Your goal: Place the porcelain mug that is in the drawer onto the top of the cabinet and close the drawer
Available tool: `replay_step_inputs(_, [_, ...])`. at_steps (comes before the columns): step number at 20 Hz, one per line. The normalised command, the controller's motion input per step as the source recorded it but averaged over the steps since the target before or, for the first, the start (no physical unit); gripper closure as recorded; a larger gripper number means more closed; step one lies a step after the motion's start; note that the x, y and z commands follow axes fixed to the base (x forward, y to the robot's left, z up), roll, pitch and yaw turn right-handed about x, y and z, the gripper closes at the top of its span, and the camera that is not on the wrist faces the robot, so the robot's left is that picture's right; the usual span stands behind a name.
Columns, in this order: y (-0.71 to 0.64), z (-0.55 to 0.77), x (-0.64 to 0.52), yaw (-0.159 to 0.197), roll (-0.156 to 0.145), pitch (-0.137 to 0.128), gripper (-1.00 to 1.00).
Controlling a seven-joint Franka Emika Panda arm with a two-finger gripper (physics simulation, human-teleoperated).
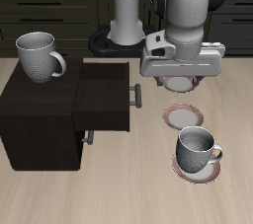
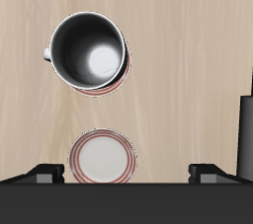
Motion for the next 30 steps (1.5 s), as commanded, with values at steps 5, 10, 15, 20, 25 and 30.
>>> replay_step_inputs(5, [0.03, -0.3, 0.02, 0.005, 0.002, 0.038, -1.0])
replay_step_inputs(10, [-0.12, -0.46, 0.06, -0.005, -0.016, 0.057, -1.0])
replay_step_inputs(15, [-0.13, -0.46, 0.03, 0.013, -0.015, 0.061, -1.0])
replay_step_inputs(20, [-0.36, -0.1, 0.0, -0.023, -0.021, 0.01, -1.0])
replay_step_inputs(25, [-0.47, -0.04, 0.03, -0.001, -0.056, -0.004, -1.0])
replay_step_inputs(30, [-0.74, -0.16, 0.1, 0.006, -0.09, 0.007, -1.0])
